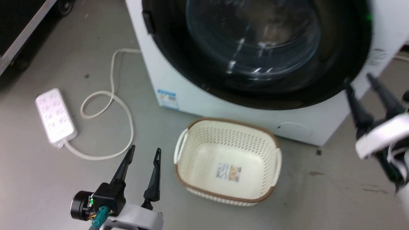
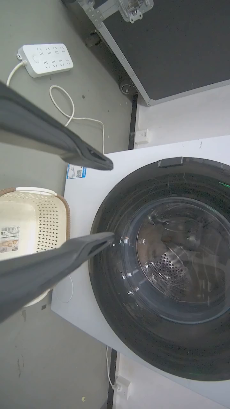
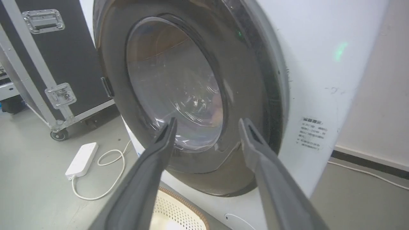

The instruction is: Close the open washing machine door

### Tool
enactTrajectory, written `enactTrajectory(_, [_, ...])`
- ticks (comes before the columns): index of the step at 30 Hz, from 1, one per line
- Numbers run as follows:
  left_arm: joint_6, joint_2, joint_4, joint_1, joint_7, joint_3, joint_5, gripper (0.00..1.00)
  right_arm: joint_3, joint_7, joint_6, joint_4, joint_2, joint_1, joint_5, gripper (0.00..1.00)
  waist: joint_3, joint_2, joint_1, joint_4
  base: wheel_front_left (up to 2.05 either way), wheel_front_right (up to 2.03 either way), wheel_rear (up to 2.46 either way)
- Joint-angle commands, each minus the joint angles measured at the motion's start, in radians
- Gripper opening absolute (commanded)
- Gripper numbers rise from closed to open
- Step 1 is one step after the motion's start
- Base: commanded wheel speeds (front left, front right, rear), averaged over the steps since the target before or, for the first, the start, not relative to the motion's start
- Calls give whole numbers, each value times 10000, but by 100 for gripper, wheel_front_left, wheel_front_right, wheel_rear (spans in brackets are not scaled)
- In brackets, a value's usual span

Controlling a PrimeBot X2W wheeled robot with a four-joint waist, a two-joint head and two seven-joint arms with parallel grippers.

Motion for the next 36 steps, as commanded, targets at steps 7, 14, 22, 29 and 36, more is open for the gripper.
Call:
enactTrajectory(7, [-47, 41, 86, 417, -55, 307, 20, 100, -1263, -602, -7, -1545, 883, 2919, -1634, 100, -1355, -1, 2, -1412, 0, 0, 0])
enactTrajectory(14, [-72, 48, 433, 808, -55, 510, -52, 100, -2876, -634, -7, -3213, 3018, 5400, -3071, 100, -1671, -1, 2, -1945, 0, 0, 0])
enactTrajectory(22, [-54, 35, 891, 820, -55, 613, -60, 100, -3044, -631, -7, -3728, 3792, 6298, -4219, 100, -1626, -1, 2, -2230, 0, 0, 0])
enactTrajectory(29, [-8, -2, 975, 774, 20, 653, -44, 0, -3013, -553, 0, -3655, 3839, 6188, -4284, 0, -1628, -1, 2, -2291, 0, 0, 0])
enactTrajectory(36, [33, -5, 887, 757, 162, 680, 13, 0, -2985, -412, 0, -3713, 3846, 6159, -4358, 0, -1626, -1, 2, -2302, 0, 0, 0])
